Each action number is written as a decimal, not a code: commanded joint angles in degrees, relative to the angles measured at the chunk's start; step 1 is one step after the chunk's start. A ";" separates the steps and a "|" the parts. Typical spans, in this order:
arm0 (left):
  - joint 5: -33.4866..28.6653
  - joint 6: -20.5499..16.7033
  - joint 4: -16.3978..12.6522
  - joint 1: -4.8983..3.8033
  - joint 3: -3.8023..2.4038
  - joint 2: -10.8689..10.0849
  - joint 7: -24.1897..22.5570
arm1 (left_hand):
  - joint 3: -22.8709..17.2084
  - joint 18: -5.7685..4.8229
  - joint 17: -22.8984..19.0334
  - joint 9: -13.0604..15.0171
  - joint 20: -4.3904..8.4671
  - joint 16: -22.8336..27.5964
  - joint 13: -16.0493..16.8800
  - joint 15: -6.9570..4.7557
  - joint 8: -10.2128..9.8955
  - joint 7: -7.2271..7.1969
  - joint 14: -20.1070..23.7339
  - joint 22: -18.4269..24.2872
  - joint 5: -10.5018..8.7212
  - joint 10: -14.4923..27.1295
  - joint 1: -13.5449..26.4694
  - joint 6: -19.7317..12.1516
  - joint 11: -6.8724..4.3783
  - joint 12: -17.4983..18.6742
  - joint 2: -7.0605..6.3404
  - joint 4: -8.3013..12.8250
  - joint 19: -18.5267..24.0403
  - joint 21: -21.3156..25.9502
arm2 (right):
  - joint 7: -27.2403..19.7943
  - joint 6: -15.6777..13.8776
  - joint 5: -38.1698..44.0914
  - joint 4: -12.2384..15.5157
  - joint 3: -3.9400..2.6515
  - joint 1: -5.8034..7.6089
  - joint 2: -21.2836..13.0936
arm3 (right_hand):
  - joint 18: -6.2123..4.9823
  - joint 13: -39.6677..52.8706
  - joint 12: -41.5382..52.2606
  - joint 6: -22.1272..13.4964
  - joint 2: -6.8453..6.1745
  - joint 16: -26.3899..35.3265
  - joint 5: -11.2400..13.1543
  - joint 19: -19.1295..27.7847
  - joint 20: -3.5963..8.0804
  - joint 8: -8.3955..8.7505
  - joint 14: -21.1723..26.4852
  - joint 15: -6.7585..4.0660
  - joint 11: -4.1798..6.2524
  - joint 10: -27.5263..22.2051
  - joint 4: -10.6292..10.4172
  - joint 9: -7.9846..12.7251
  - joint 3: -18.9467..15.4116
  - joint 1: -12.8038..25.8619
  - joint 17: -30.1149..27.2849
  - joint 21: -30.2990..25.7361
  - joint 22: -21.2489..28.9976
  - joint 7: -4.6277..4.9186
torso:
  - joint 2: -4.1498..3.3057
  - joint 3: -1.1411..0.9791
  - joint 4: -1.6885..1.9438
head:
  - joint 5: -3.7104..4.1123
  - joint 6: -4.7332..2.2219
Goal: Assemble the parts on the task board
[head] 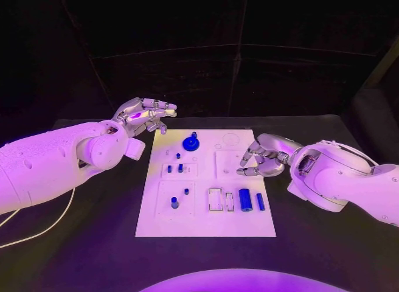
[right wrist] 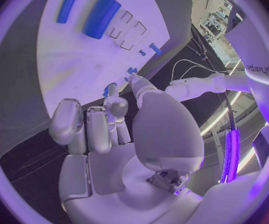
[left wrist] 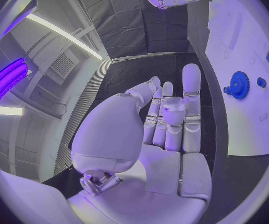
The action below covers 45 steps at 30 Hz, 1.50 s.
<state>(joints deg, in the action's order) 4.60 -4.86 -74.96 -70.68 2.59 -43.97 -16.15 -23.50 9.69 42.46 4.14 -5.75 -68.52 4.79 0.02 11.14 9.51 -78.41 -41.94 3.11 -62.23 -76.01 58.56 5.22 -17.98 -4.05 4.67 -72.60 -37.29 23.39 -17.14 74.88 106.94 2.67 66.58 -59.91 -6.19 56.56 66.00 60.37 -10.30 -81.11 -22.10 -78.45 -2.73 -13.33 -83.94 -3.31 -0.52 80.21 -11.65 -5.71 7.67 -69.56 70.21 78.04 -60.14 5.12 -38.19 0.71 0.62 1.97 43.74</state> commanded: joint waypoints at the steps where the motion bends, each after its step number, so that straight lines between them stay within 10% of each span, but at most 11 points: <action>1: 0.09 0.20 -0.39 -0.08 -0.01 -0.10 -0.06 | -0.09 0.74 0.00 -0.09 -0.06 -0.28 -0.09 0.14 0.24 0.02 -0.06 0.08 0.06 0.42 0.02 -0.53 -0.01 -0.28 0.32 0.00 0.18 0.28 | 8.67 0.78 -0.81 0.86 0.04 0.04 -0.85 | 0.82 5.97 4.83 0.01 1.07 -1.72 -0.88 -0.14 0.11 -2.64 -3.40 -0.31 0.19 -0.89 -2.30 -0.74 -3.96 -0.18 3.18 0.16 -0.19 -0.35 | 0.01 -0.03 -0.34 | 0.75 0.10; 15: 0.09 0.04 -1.30 -0.08 0.03 -0.84 -0.12 | -0.12 0.74 -0.01 -0.07 -0.06 -0.30 -0.08 0.14 0.31 0.00 -0.07 0.08 0.05 0.38 -0.01 -0.46 -0.03 -0.34 0.38 0.01 0.17 0.28 | 11.37 3.68 3.54 2.91 0.18 -2.36 -2.18 | 0.99 11.46 8.27 -2.26 1.82 -3.51 1.06 -0.48 0.30 -8.54 -3.78 -0.60 0.55 -0.22 -5.16 -3.35 -14.63 1.75 6.98 0.57 -1.24 -0.68 | 0.00 0.06 -0.42 | 2.04 0.68; 45: 0.10 0.27 -1.58 -0.07 0.04 -1.24 0.01 | -0.12 0.74 -0.01 -0.07 -0.06 -0.30 -0.08 0.14 0.31 0.00 -0.07 0.08 0.05 0.38 -0.01 -0.46 -0.03 -0.34 0.38 0.01 0.17 0.28 | 12.98 7.96 6.81 -1.34 0.27 -6.59 3.28 | 0.98 11.98 8.26 -3.40 3.27 -3.61 1.71 -0.39 0.33 -10.68 -3.77 -0.63 0.59 -0.39 -5.22 -4.58 -16.39 2.72 7.33 0.52 -1.25 -0.76 | 0.01 0.12 -0.18 | 1.83 1.05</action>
<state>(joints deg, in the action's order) 4.60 -4.93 -76.43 -70.68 2.65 -45.12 -16.03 -23.49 9.69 42.47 4.14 -5.75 -68.52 4.80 0.02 11.12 9.51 -78.41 -41.94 3.11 -62.23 -76.01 58.55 5.22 -17.98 -4.05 4.67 -72.60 -37.29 35.54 -11.24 80.90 105.75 2.94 60.07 -56.79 -6.21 68.58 74.49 57.50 -7.35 -84.65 -20.67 -78.64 -2.54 -23.76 -84.14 -3.49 0.01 79.93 -16.86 -10.23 -8.24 -67.05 74.93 78.31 -61.44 4.32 -38.17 0.81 0.40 3.86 44.70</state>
